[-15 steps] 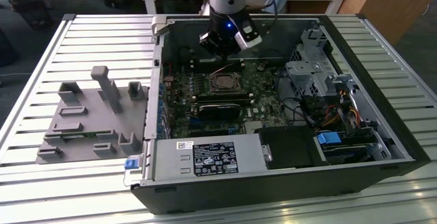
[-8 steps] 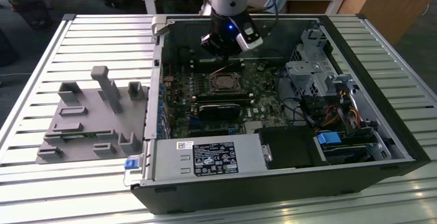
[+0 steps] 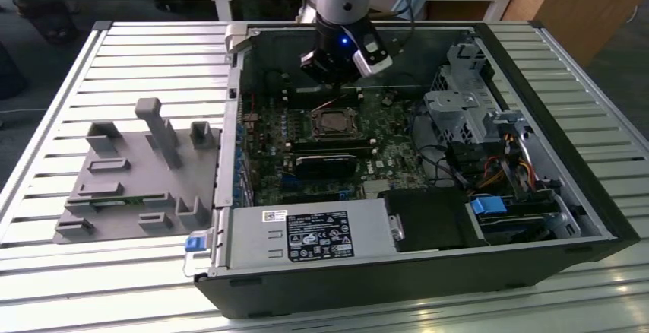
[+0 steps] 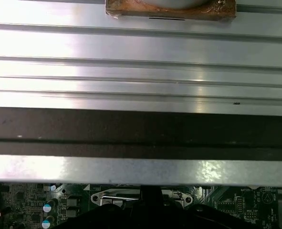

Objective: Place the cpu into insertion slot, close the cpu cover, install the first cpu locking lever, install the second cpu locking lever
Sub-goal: 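Install the first cpu locking lever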

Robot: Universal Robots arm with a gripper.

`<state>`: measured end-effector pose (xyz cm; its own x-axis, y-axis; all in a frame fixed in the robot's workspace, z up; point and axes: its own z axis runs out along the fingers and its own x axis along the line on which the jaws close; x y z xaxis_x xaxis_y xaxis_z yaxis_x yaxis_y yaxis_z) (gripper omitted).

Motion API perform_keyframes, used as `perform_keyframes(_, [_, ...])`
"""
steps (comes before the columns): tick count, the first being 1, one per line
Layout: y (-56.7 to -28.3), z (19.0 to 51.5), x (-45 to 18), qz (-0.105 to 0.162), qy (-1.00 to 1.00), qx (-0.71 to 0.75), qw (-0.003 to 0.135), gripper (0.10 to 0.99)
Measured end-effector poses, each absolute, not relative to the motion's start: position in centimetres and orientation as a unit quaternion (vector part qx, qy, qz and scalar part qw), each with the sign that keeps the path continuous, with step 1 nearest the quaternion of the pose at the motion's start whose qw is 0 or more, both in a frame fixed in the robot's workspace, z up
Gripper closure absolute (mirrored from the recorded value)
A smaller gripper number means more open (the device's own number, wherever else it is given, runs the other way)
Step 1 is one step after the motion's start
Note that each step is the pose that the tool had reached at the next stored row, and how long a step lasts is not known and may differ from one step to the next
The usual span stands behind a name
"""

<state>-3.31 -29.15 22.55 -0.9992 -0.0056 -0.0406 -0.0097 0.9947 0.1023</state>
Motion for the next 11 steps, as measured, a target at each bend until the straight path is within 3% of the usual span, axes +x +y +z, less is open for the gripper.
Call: perform_keyframes(11, [-29.12,21.95,-2.67,0.051,0.998,-0.004,0.019,0.965])
